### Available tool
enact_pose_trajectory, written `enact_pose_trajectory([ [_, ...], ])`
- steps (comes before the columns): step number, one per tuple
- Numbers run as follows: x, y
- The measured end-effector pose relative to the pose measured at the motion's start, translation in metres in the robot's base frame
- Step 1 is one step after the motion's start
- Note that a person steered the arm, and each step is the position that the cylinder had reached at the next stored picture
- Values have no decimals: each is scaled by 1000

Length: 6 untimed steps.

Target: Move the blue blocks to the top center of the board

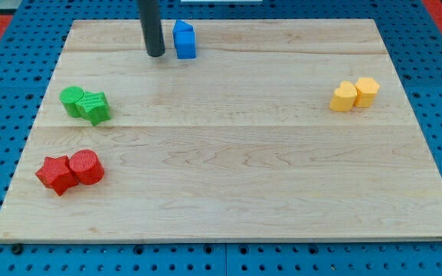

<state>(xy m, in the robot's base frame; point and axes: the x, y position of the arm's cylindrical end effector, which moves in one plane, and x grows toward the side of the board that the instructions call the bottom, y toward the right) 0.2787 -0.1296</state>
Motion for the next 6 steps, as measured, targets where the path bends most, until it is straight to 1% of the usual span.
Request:
enact_pose_trajectory([
  [1,-2,7],
  [4,-11,117],
  [5,-13,43],
  [6,-13,-59],
])
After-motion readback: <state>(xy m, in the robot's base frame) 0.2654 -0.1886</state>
